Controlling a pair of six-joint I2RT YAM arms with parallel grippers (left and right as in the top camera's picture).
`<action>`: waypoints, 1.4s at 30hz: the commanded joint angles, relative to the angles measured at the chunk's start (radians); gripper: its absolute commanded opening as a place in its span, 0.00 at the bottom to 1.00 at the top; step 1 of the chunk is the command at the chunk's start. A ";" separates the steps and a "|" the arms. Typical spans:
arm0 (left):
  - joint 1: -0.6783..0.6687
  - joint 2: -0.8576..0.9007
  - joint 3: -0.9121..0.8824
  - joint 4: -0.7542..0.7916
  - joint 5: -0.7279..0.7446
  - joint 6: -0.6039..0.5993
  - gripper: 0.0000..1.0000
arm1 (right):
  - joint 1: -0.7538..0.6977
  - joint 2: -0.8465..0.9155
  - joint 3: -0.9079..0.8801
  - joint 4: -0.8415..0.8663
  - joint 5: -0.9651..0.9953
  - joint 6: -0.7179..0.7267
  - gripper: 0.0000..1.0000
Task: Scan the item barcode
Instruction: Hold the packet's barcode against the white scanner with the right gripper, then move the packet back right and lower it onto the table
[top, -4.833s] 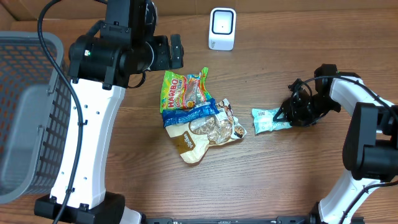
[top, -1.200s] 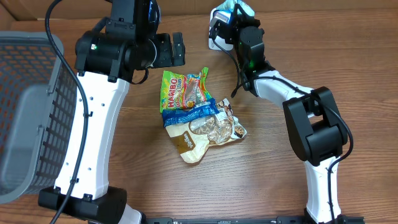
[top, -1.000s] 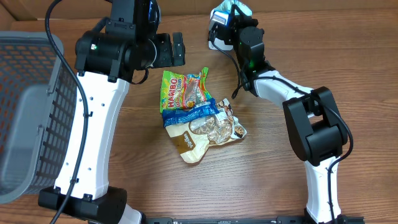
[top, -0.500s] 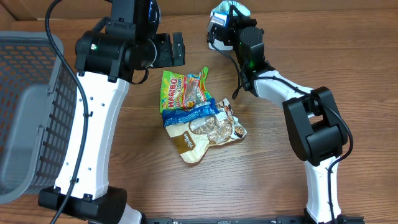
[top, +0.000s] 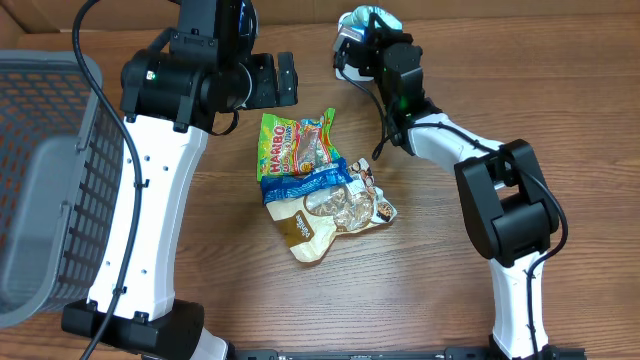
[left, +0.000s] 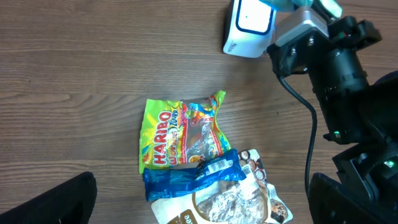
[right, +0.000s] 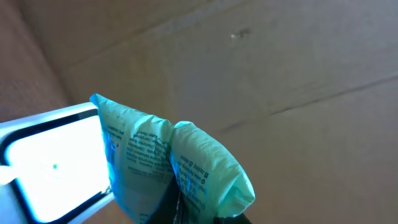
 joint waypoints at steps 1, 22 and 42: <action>0.001 0.009 0.019 0.001 -0.010 0.018 1.00 | 0.034 -0.105 0.016 -0.089 -0.001 0.060 0.04; 0.001 0.009 0.019 0.001 -0.010 0.018 1.00 | 0.024 -0.817 0.016 -1.518 -0.218 1.343 0.04; 0.001 0.009 0.019 0.001 -0.010 0.018 1.00 | -0.567 -0.721 -0.517 -1.476 -0.582 1.402 0.04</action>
